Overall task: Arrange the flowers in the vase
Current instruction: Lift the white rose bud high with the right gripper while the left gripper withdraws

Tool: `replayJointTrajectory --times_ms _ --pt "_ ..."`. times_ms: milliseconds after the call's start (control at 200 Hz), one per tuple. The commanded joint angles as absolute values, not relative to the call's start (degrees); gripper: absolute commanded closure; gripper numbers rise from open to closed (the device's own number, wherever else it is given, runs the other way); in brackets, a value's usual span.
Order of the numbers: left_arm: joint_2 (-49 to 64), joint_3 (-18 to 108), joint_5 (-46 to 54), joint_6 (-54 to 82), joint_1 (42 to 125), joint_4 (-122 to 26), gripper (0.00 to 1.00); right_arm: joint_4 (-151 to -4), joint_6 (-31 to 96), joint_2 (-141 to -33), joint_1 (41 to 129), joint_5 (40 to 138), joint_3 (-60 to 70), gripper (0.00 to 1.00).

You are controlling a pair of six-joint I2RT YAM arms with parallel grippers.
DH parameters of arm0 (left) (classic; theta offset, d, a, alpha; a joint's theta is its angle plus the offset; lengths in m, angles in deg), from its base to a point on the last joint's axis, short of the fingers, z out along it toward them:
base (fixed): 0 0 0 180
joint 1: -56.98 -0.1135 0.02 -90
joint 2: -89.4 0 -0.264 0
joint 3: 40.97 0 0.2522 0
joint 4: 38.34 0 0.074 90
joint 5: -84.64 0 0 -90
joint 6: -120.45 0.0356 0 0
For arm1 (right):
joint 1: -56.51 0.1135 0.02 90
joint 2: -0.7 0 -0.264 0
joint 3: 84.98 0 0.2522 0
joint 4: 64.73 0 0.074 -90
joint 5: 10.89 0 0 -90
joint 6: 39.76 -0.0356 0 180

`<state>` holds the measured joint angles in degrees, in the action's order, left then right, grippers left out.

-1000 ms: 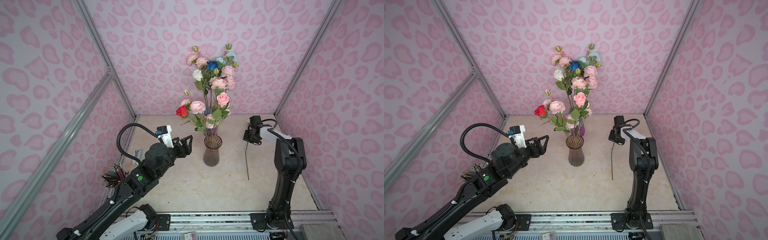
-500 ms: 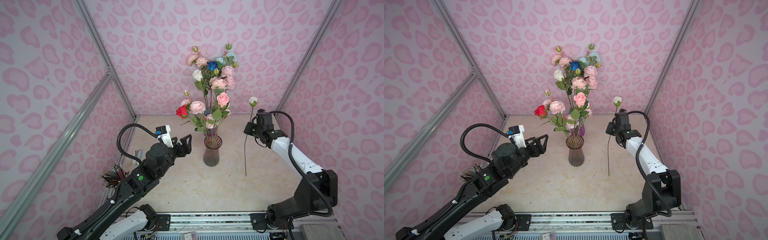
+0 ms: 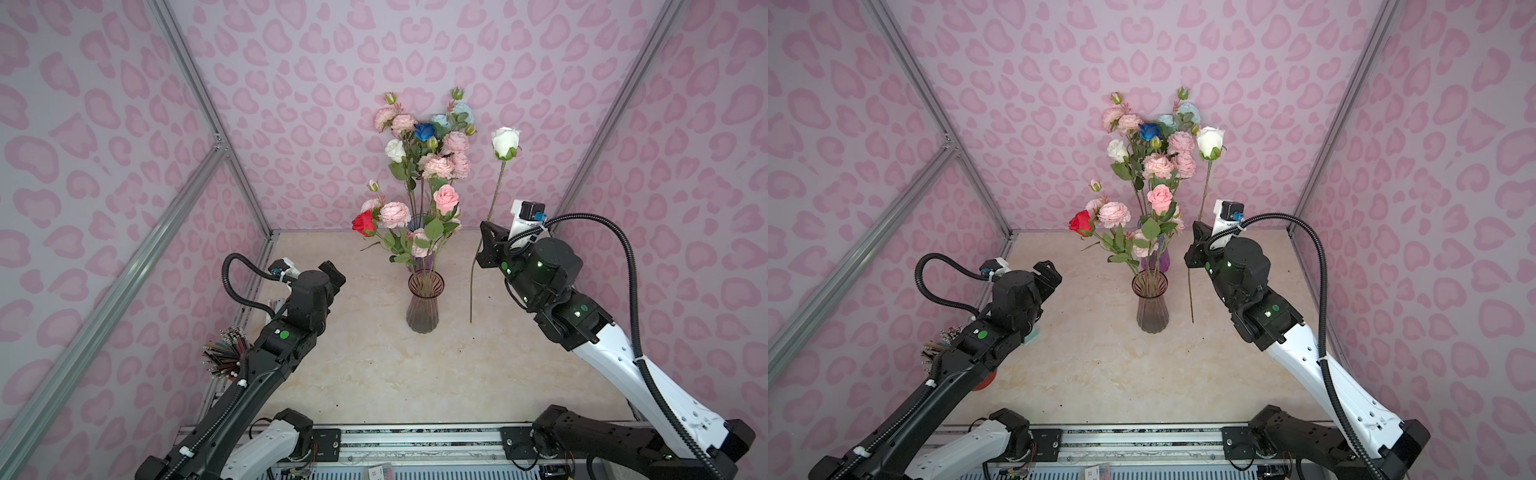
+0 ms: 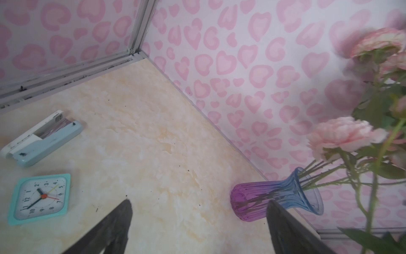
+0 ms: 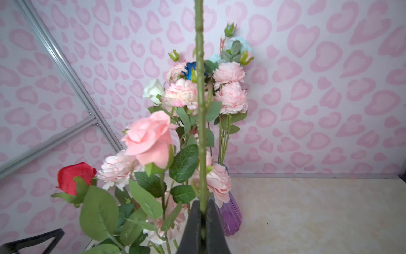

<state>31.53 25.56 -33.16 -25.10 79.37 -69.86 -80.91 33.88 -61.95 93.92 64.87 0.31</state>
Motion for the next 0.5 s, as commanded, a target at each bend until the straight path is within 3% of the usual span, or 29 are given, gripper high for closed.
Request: replayJointTrajectory --times_ms 0,495 --pt "28.08 27.41 -22.16 -28.41 76.60 -71.04 0.04 -72.25 38.01 -61.69 96.40 61.36 0.83 1.00" --pt "27.17 28.16 -18.38 -26.90 75.80 -69.77 0.05 -60.11 43.90 -74.03 103.35 63.29 10.61 1.00"
